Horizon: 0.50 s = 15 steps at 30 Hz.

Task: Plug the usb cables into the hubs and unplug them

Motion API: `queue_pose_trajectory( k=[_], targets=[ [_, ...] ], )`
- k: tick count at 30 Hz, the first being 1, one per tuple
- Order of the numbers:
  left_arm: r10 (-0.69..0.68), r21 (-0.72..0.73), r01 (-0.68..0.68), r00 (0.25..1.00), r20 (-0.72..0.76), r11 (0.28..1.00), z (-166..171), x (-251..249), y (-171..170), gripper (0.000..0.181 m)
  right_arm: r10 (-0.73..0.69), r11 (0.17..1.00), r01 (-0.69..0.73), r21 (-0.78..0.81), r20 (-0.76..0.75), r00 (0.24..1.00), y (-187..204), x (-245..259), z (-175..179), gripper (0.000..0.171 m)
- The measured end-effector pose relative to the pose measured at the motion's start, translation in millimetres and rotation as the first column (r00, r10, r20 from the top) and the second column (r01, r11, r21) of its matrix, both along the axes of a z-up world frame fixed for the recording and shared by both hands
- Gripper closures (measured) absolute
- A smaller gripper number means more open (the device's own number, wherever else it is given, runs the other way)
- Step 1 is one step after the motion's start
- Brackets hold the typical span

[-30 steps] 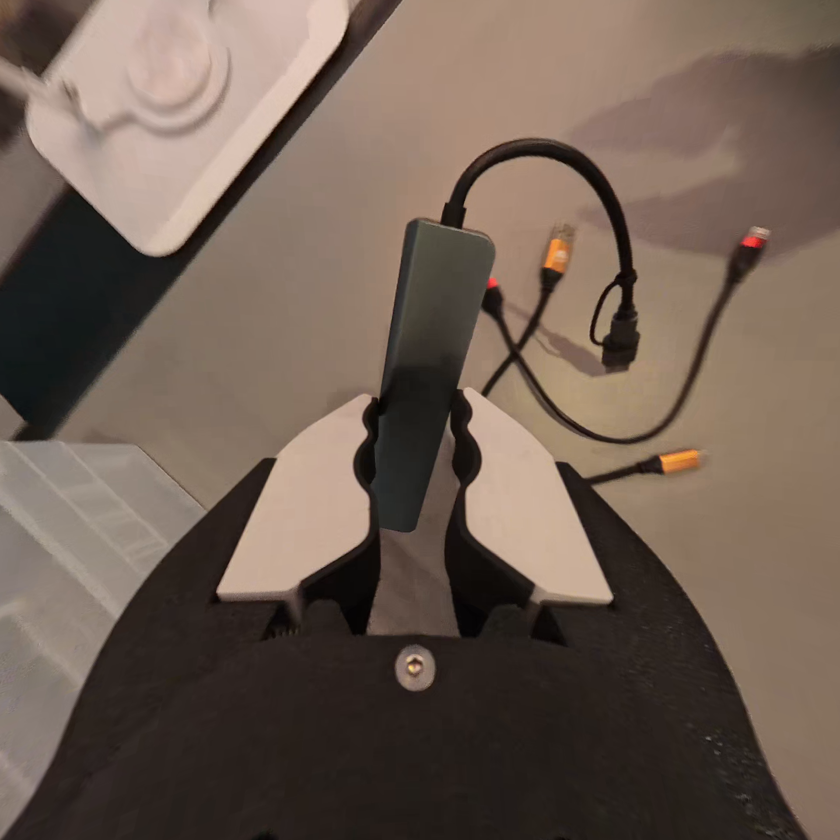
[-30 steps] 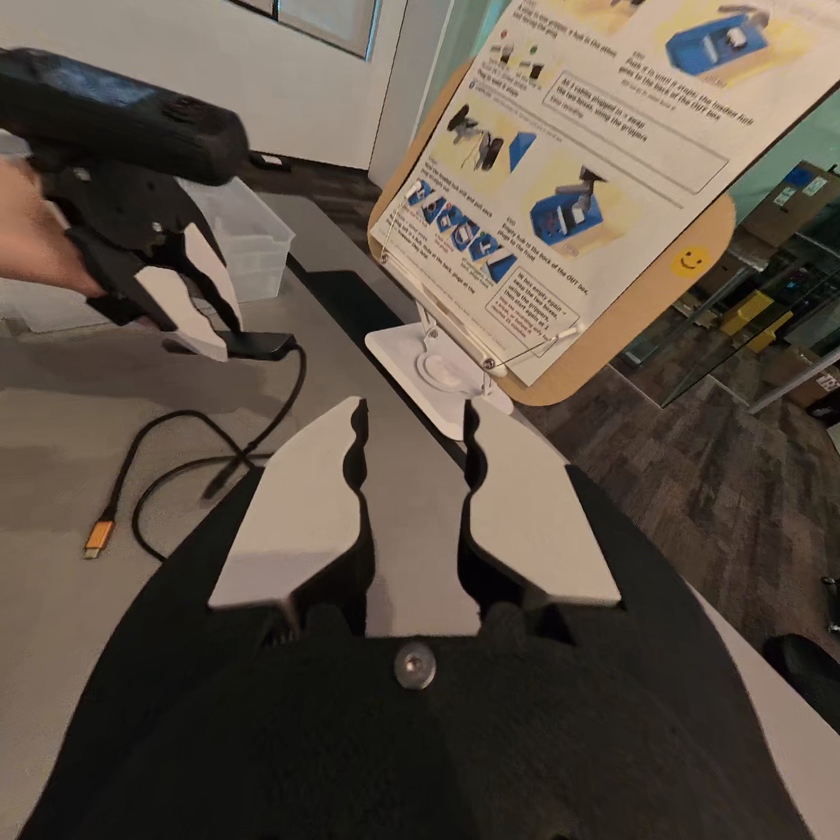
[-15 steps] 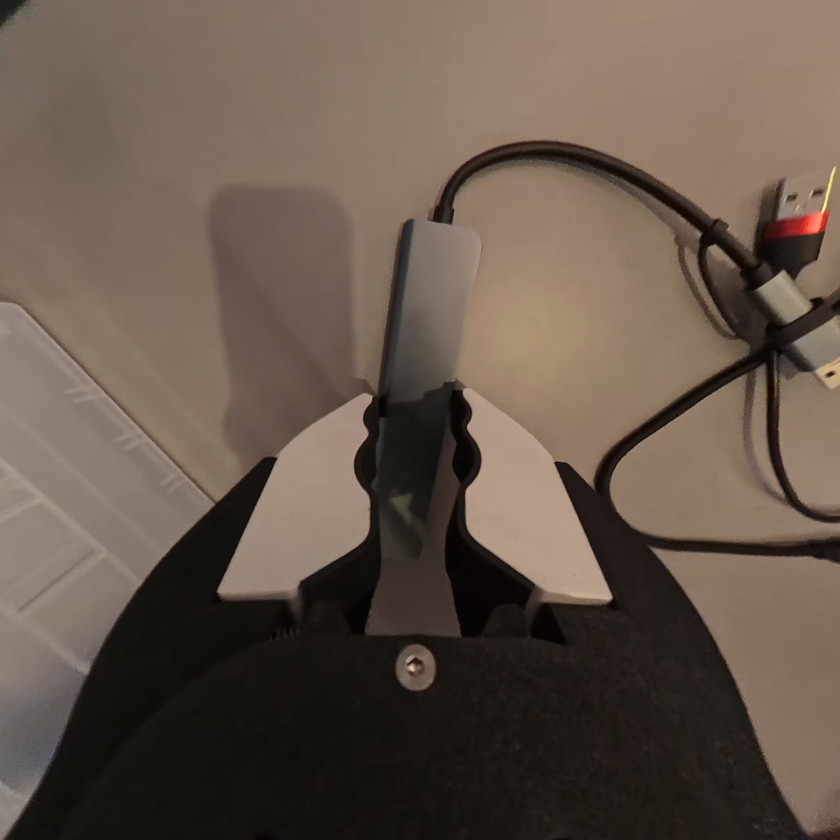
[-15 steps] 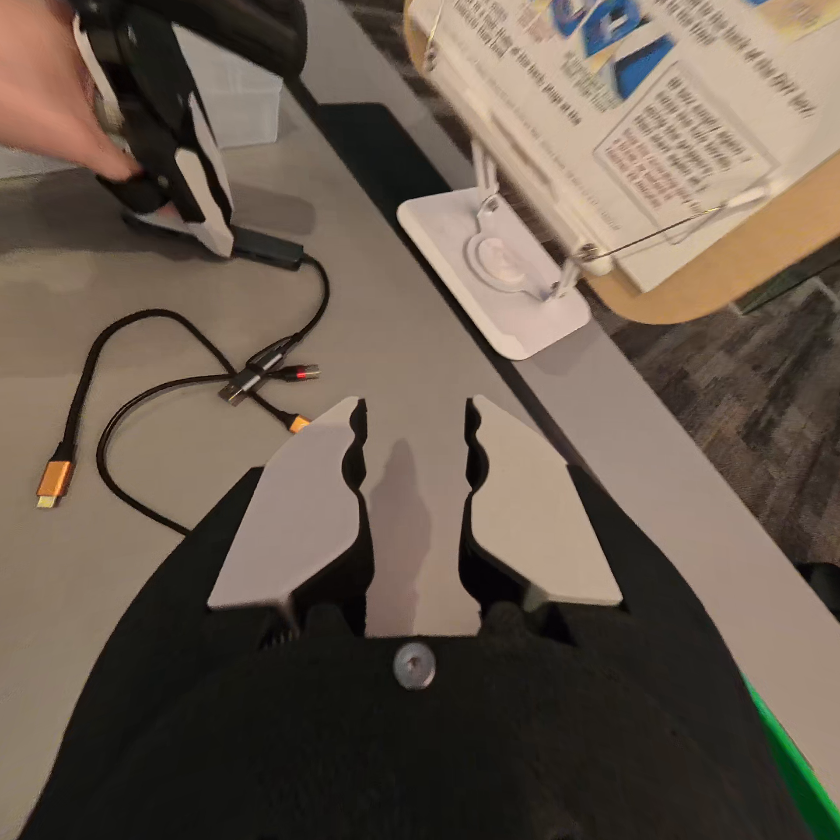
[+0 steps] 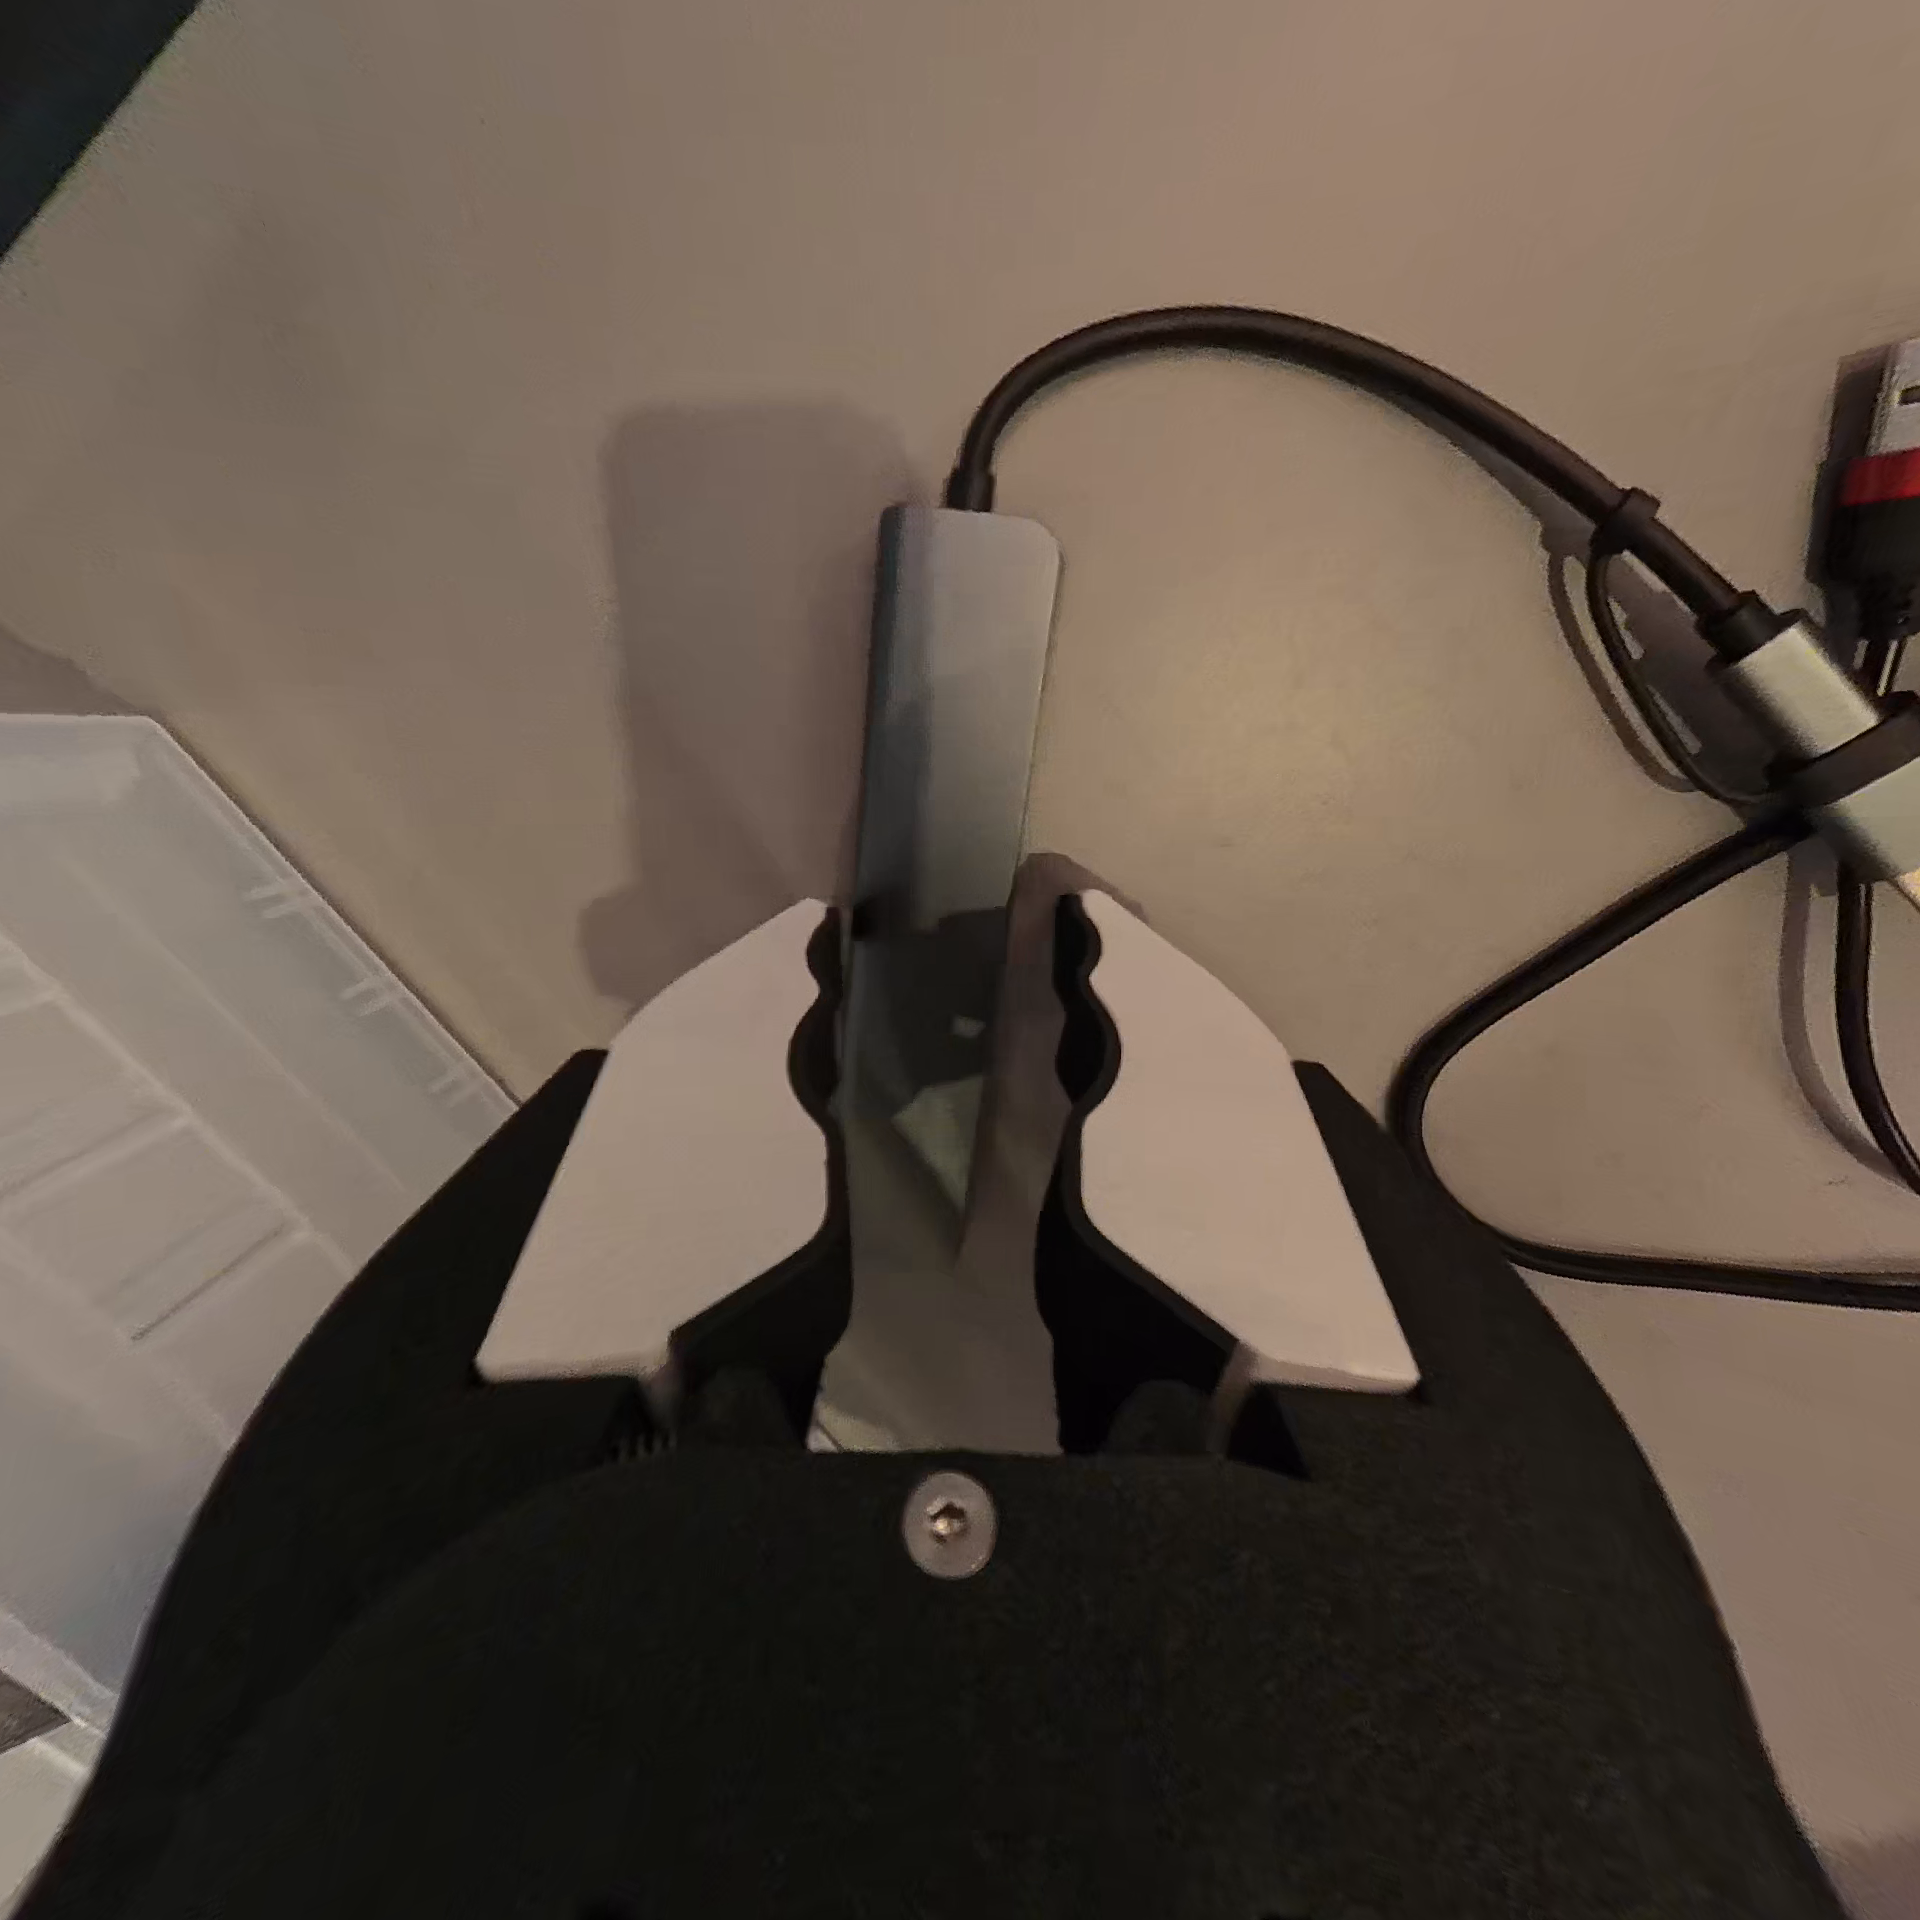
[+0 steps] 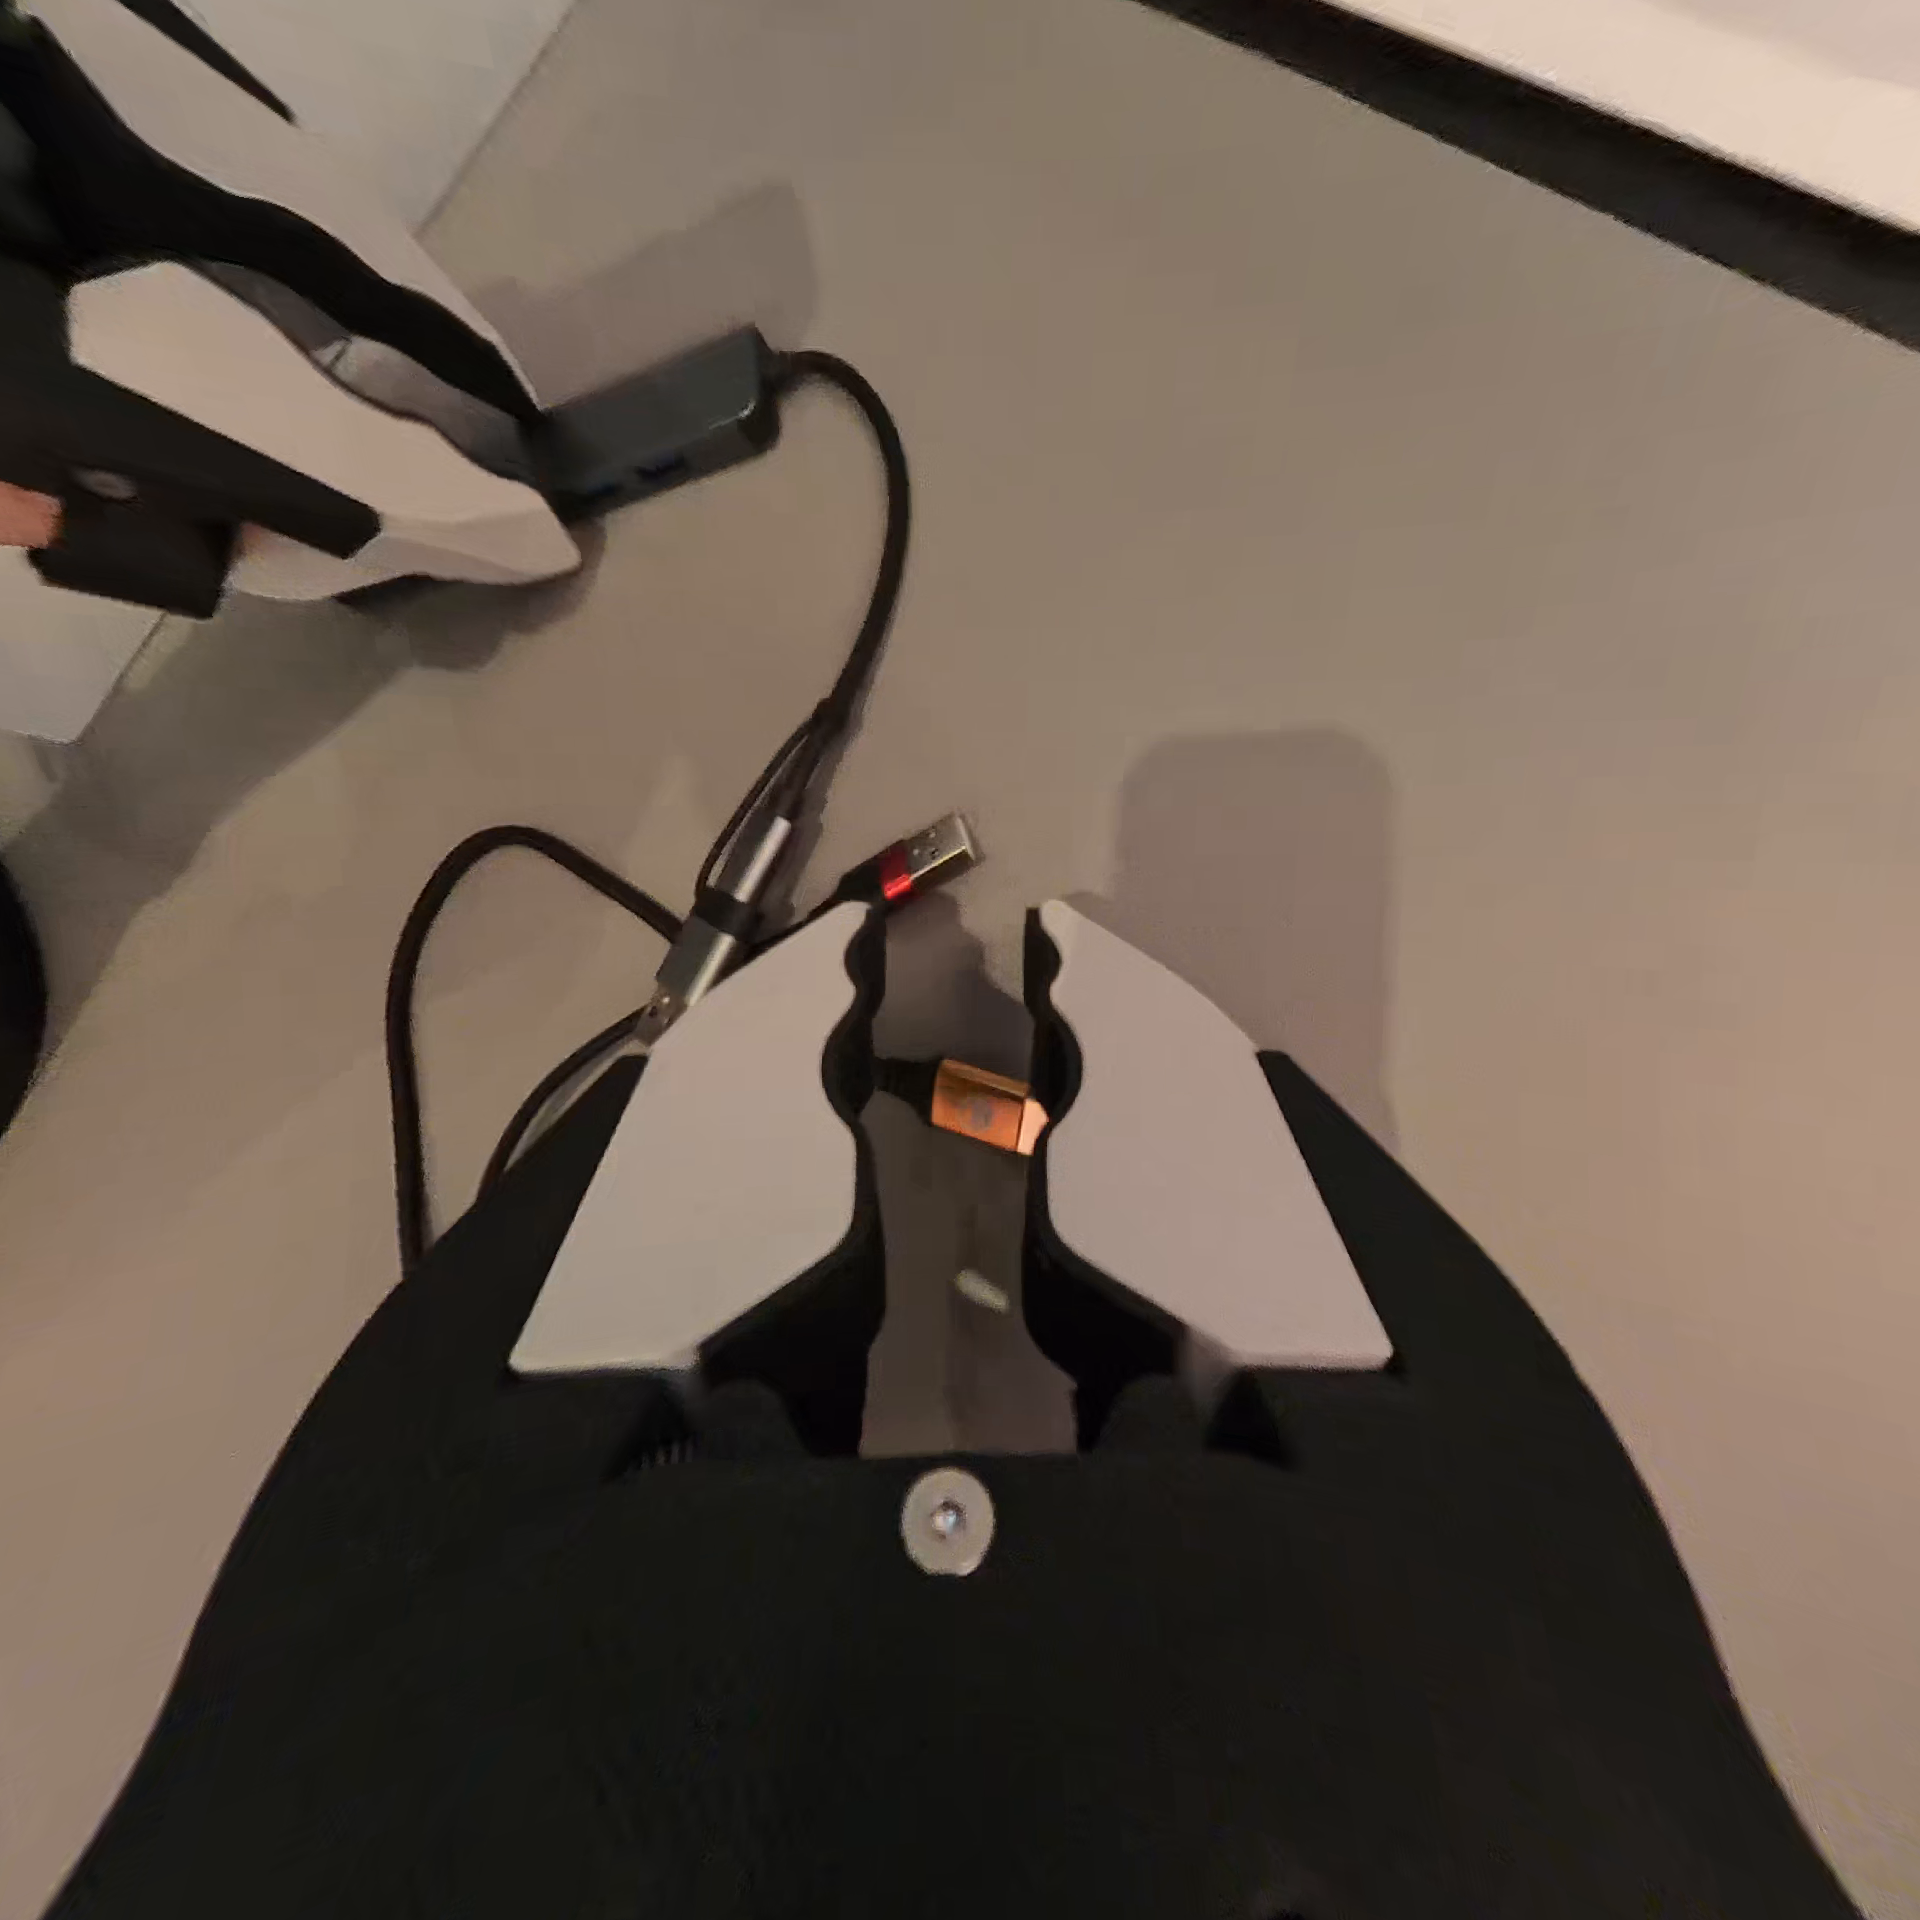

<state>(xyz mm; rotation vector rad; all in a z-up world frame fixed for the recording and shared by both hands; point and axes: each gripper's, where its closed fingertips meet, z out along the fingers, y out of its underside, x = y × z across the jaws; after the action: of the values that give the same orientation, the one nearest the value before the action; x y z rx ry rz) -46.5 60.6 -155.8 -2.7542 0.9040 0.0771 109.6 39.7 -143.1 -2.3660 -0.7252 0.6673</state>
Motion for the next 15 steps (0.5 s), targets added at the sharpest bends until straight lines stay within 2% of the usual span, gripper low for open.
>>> queue_pose_trajectory(
  k=[4,11,13,15],
  targets=[
    [-0.009,-0.016,0.009,1.0,0.017,1.0,2,6,-2,0.127,-0.001,0.999,0.002,-0.044,0.028,1.0,-2,-15,-9,0.145],
    [-0.001,0.068,-0.003,0.999,0.047,0.998,23,6,6,0.133,0.078,0.996,-0.084,0.041,0.132,0.988,3,-36,-11,0.159],
    [-0.009,0.103,0.001,0.997,0.077,0.995,32,9,9,0.135,0.092,0.993,-0.098,0.064,0.095,0.991,3,-35,-2,0.161],
    [-0.041,0.155,0.017,0.988,0.152,0.988,46,17,12,0.135,0.101,0.988,-0.097,0.123,-0.026,0.995,3,-34,23,0.162]
  ],
)
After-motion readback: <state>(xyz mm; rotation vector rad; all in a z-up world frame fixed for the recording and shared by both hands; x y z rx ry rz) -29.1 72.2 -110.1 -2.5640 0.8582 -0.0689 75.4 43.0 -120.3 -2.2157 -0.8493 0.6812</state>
